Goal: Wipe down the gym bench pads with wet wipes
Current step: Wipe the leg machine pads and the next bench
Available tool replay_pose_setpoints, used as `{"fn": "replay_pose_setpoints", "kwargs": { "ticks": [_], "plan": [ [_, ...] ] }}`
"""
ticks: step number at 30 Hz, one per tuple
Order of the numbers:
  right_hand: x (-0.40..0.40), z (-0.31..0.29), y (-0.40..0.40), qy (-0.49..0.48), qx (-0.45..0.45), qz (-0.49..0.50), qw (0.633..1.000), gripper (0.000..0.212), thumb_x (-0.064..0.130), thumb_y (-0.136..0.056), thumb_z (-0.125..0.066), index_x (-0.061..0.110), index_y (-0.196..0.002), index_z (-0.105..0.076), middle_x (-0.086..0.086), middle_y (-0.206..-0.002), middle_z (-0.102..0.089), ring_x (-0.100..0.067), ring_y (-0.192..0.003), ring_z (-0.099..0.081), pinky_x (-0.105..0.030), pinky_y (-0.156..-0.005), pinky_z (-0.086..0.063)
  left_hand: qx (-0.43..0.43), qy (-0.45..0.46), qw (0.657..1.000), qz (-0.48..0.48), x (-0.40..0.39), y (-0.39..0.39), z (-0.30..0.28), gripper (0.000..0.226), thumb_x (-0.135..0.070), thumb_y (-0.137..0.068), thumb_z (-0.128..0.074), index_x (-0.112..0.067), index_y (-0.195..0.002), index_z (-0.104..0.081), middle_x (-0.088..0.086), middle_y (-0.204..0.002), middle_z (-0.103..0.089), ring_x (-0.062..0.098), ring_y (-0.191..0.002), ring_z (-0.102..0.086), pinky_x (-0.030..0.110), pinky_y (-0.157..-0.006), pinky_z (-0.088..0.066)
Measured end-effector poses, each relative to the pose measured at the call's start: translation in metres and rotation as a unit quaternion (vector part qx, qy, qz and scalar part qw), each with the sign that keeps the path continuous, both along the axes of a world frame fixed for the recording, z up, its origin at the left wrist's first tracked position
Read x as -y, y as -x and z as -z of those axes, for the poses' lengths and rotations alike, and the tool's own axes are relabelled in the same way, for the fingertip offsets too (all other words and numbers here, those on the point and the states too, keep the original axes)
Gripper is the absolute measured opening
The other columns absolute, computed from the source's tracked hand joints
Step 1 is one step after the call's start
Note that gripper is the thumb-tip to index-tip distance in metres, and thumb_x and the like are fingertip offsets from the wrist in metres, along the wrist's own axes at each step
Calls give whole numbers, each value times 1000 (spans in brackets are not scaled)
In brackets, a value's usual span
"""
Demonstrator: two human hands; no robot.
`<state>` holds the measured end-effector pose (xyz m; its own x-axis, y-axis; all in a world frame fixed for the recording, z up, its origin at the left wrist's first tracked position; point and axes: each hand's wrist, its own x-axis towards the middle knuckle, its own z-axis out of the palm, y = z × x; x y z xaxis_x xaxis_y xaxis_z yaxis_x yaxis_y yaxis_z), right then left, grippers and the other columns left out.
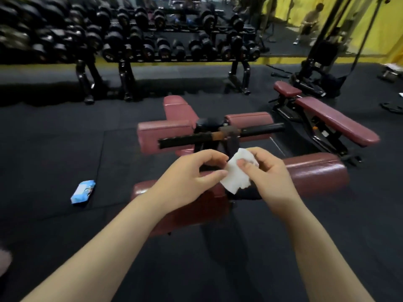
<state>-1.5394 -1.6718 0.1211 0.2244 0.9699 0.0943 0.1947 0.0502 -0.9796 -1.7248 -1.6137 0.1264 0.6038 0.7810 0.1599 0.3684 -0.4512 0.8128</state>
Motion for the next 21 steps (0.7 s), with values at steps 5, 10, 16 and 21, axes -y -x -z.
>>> {"fn": "replay_pose_setpoints", "kwargs": {
  "ticks": [5,10,16,21],
  "plan": [
    [-15,4,120,-3,52,-85,995,13,17,-94,-63,27,-102,-65,10,-90,-67,-4,-82,-63,-19,-65,-50,5,-4,996,-92,7,116,-2,9,-31,-92,-67,-34,-99,-68,-23,-97,-69,-6,-98,-62,13,-85,-47],
    [-29,16,234,1,42,-136,990,21,16,-92,-66,29,-107,-62,12,-98,-67,-3,-89,-64,-19,-74,-52,-20,17,986,-165,13,235,9,7,-29,-93,-65,-35,-91,-66,-24,-91,-67,-6,-93,-62,11,-79,-47],
    [-48,52,337,49,11,-159,986,27,10,-88,-67,29,-107,-63,15,-97,-67,-3,-90,-64,-16,-74,-51,-47,44,968,-243,10,343,40,11,-26,-96,-59,-33,-87,-59,-30,-79,-61,-11,-75,-56,4,-64,-38],
    [-79,82,385,140,-138,-126,972,15,13,-93,-64,14,-108,-67,-1,-104,-73,-21,-100,-69,-34,-86,-57,-16,105,953,-282,-20,382,67,14,-25,-98,-55,-30,-86,-55,-28,-70,-60,-7,-58,-51,8,-55,-37]
  ]
}}
